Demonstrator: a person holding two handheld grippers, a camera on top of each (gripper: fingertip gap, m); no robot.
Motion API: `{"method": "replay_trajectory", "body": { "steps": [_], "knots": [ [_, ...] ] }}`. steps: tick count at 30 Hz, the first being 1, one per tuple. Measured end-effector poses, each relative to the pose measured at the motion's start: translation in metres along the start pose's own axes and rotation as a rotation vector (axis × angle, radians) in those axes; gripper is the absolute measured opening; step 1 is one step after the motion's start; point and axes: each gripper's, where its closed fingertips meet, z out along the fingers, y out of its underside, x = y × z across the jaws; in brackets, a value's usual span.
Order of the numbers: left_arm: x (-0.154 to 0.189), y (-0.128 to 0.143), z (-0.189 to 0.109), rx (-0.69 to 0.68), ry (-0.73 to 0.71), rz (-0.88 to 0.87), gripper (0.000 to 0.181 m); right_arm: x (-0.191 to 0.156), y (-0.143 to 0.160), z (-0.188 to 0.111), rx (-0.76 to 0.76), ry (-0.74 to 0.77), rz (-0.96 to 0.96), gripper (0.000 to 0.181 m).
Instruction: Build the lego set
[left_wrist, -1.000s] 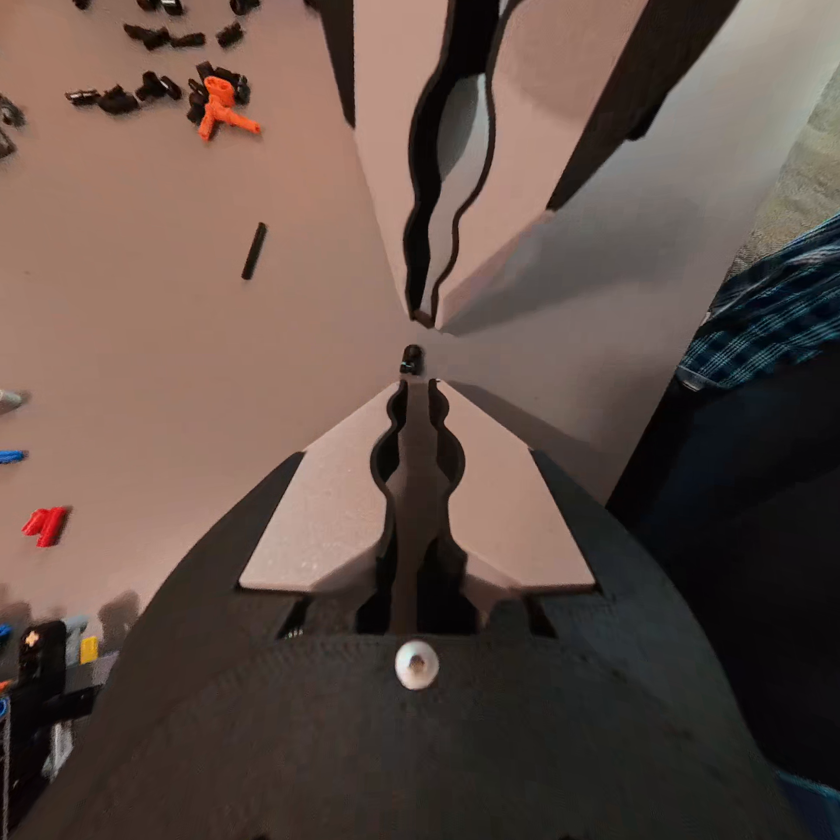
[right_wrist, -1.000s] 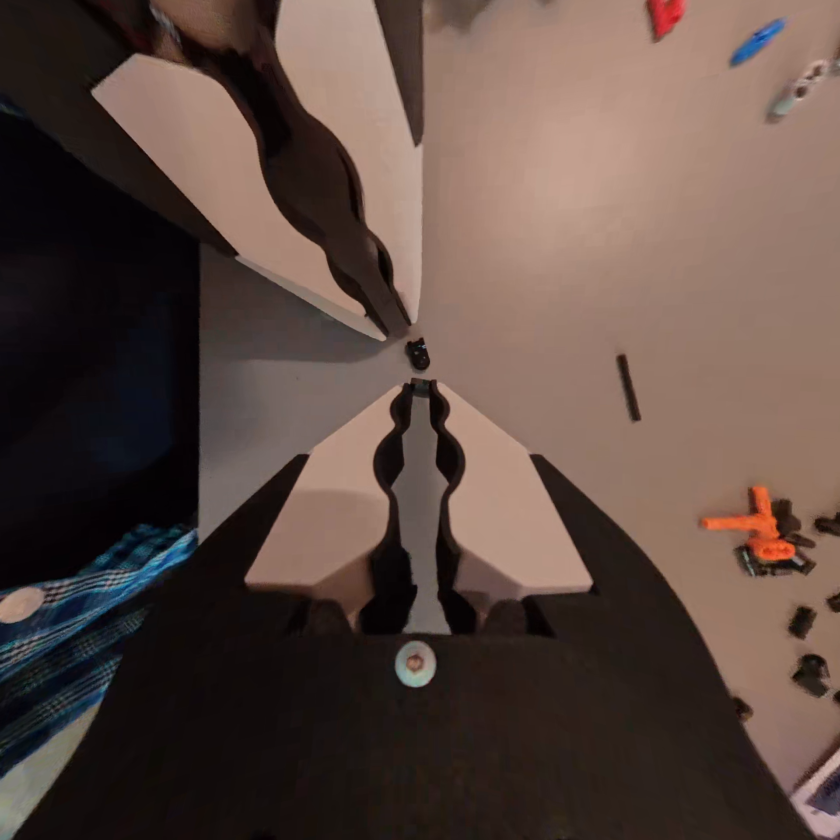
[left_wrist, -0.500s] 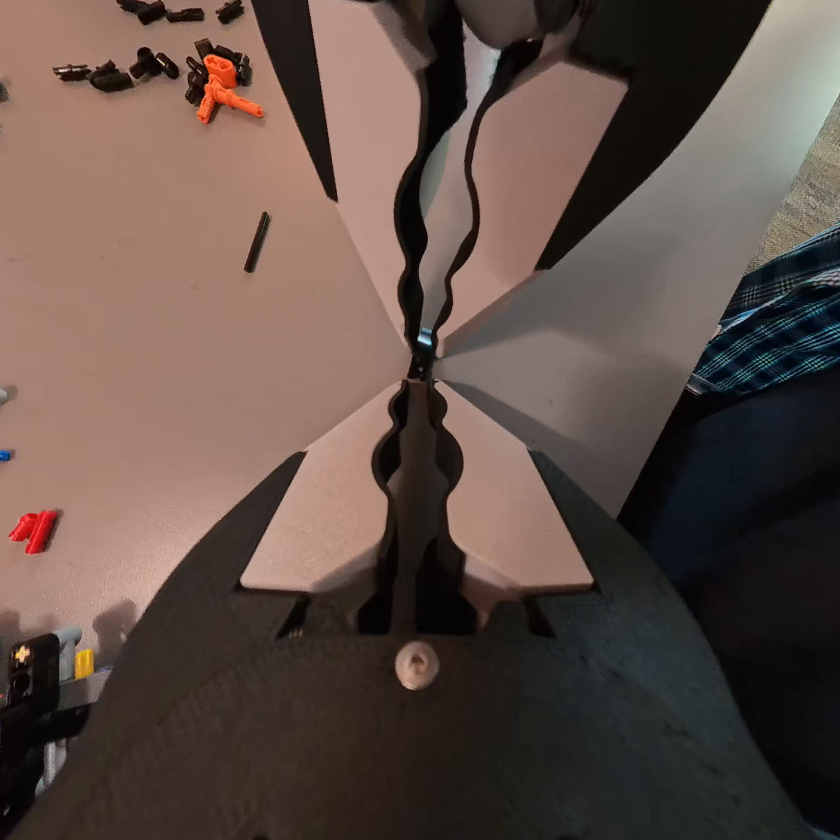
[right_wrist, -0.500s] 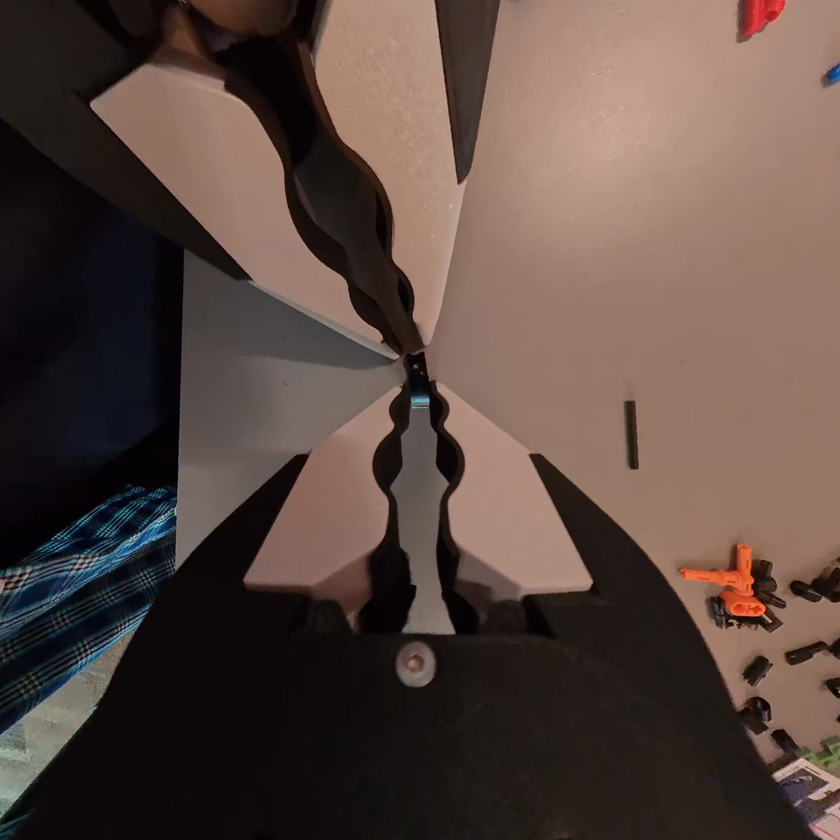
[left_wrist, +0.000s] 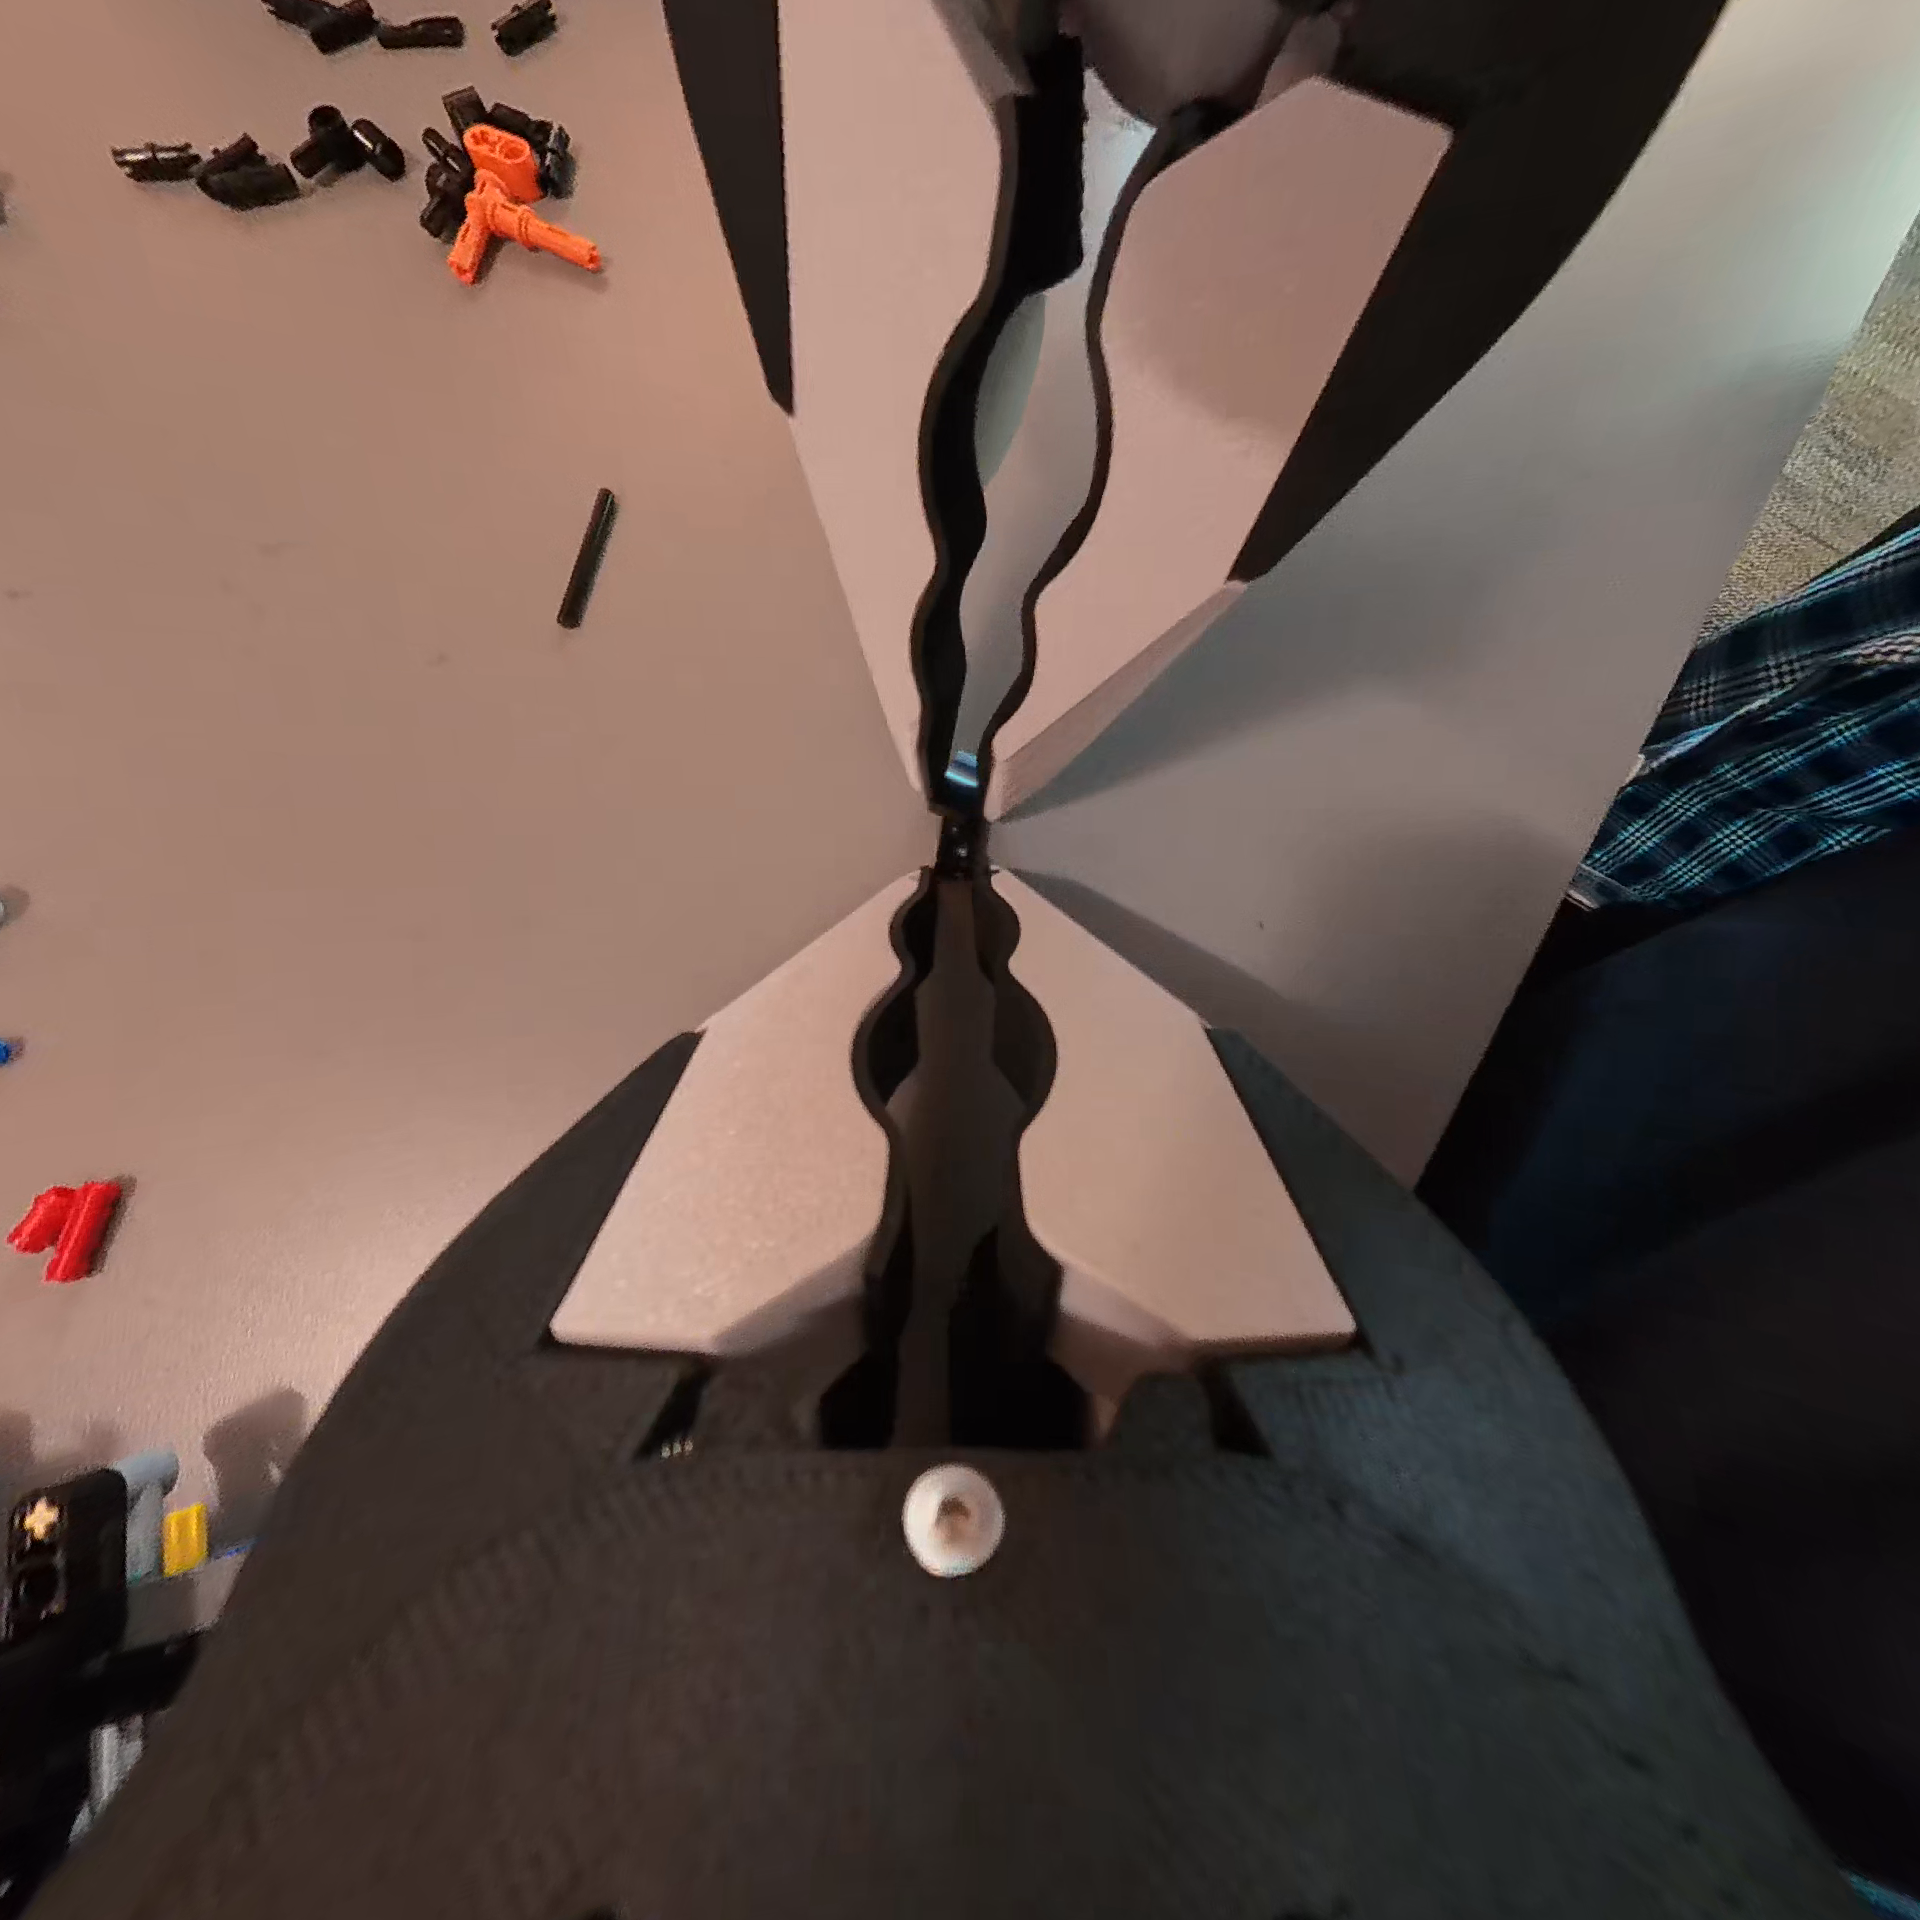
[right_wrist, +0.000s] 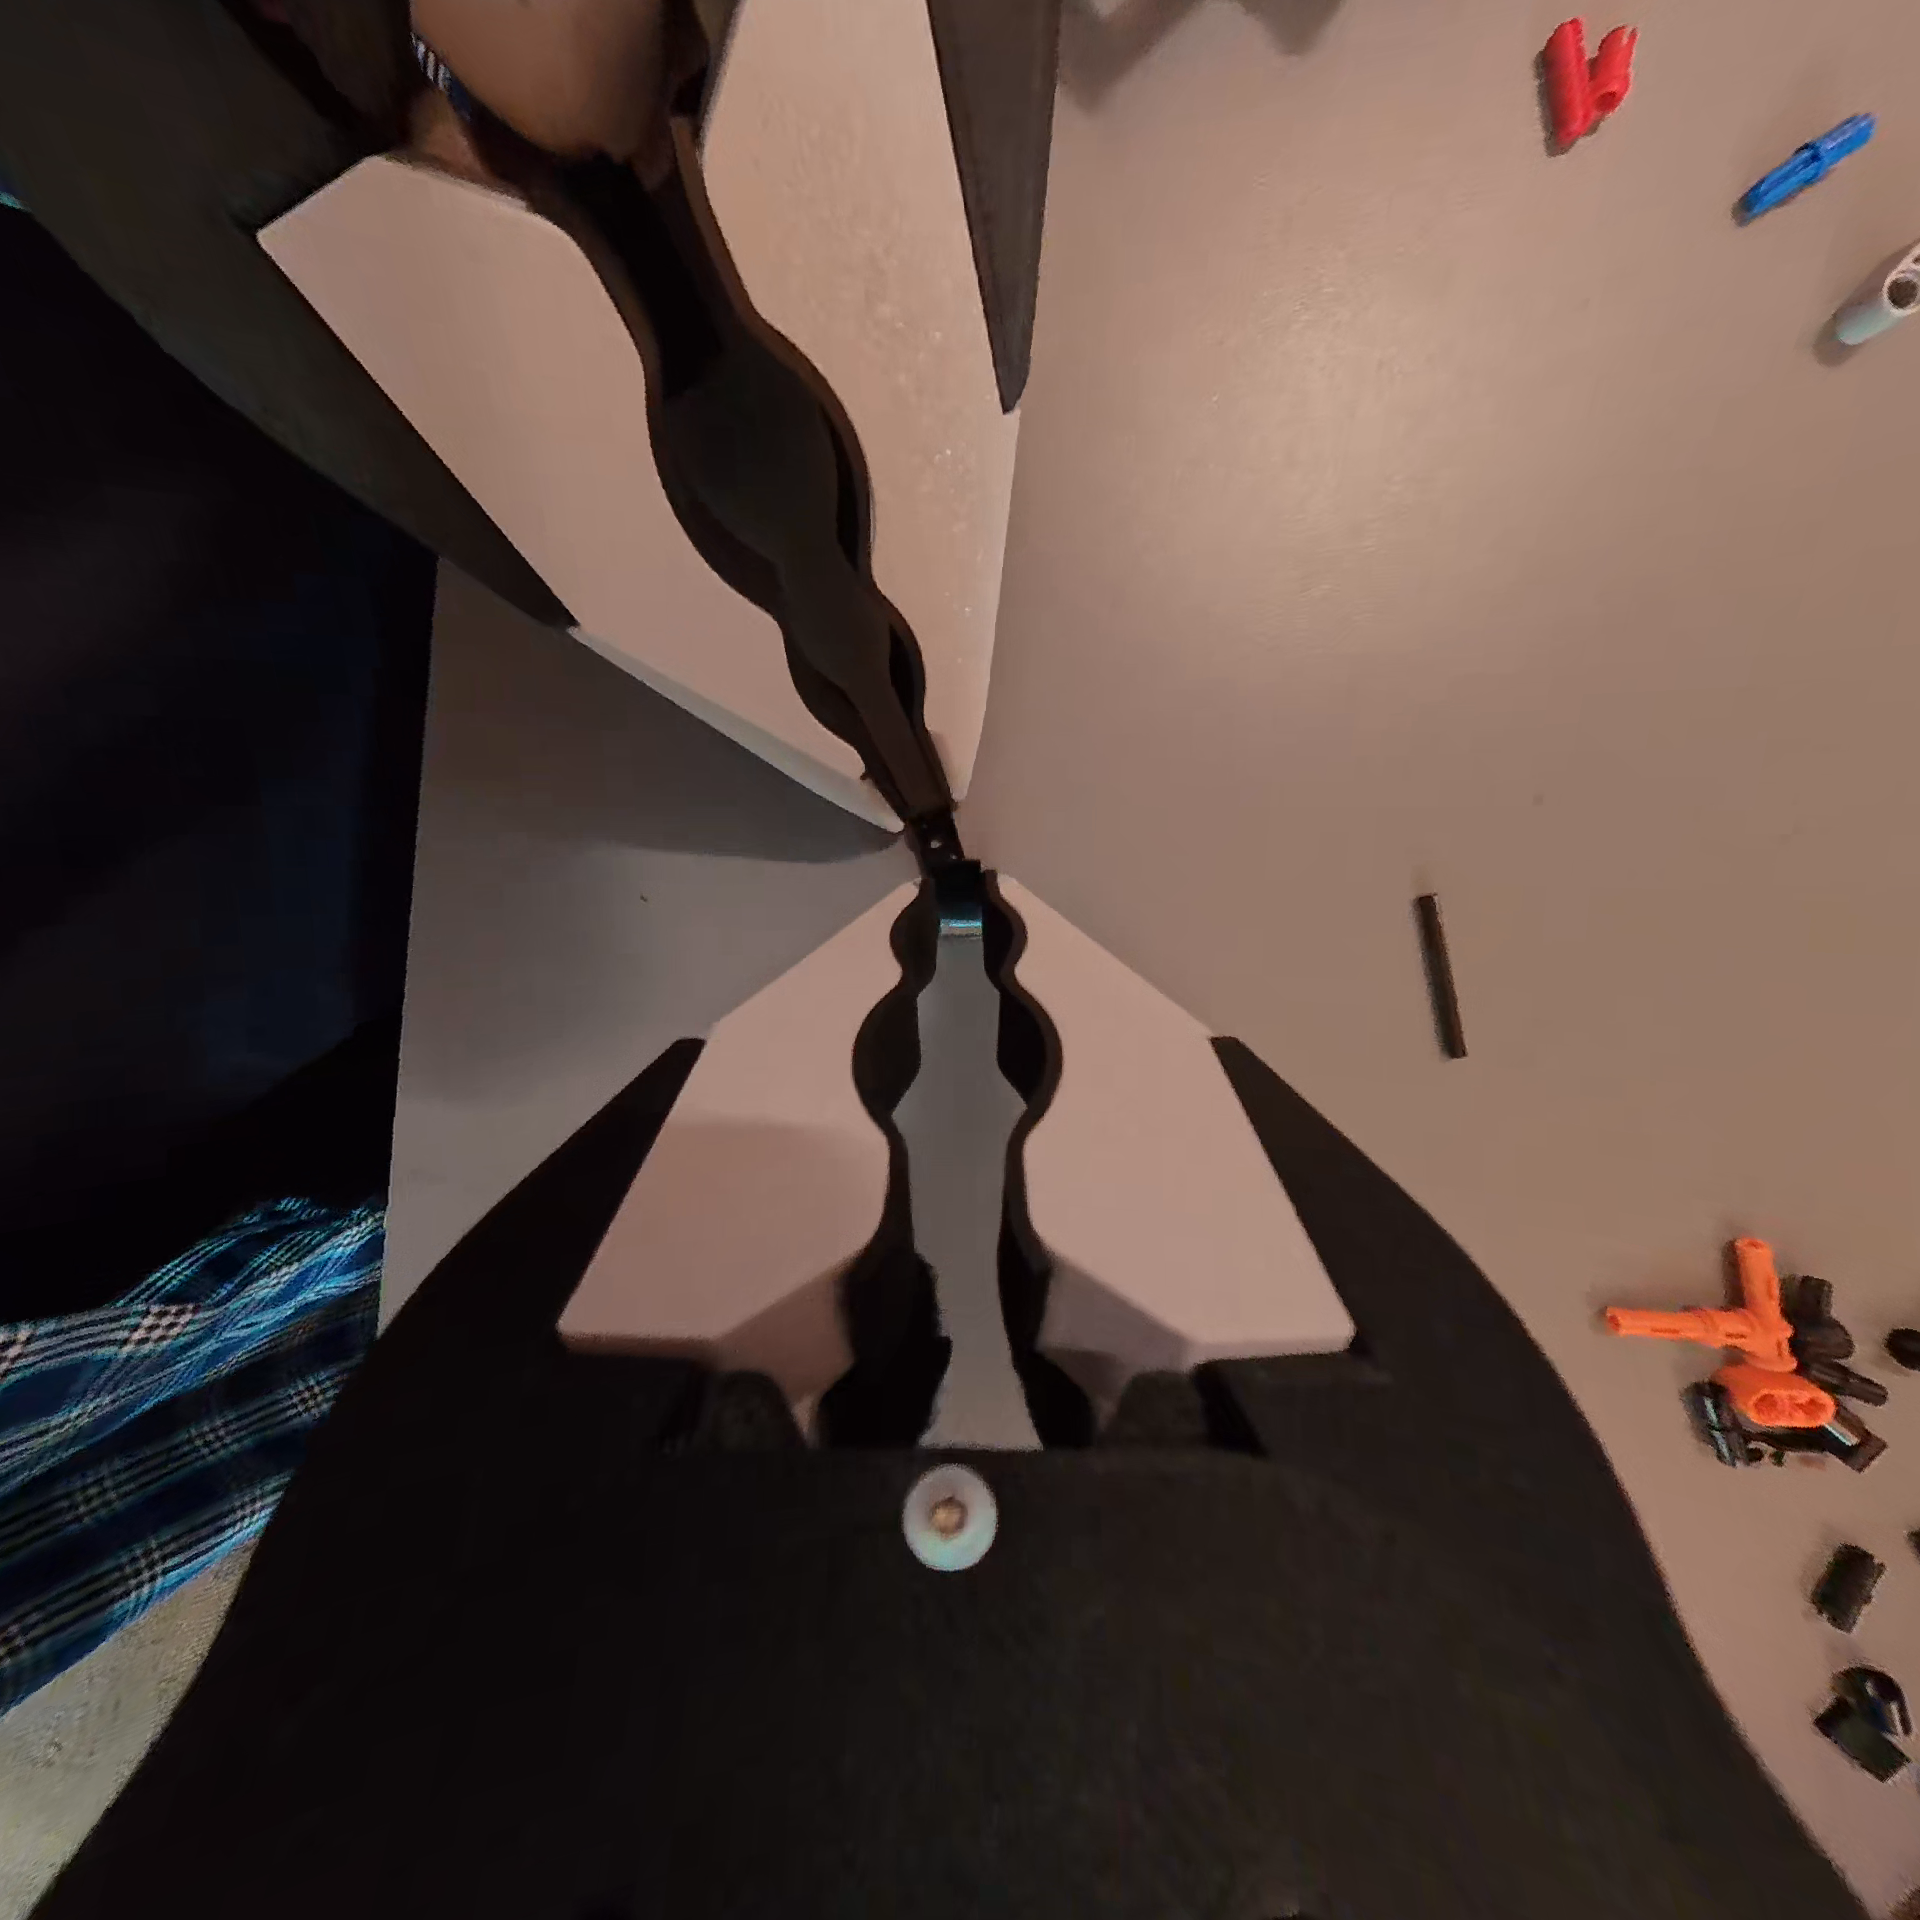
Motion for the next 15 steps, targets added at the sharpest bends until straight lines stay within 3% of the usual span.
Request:
{"method": "replay_trajectory", "body": {
  "steps": [15],
  "knots": [
    [-0.0005,-0.0012,0.0004,0.002,0.017,-0.012,0.005,-0.0024,-0.0005,0.0023,-0.036,-0.024,-0.104,0.005]
  ]
}}
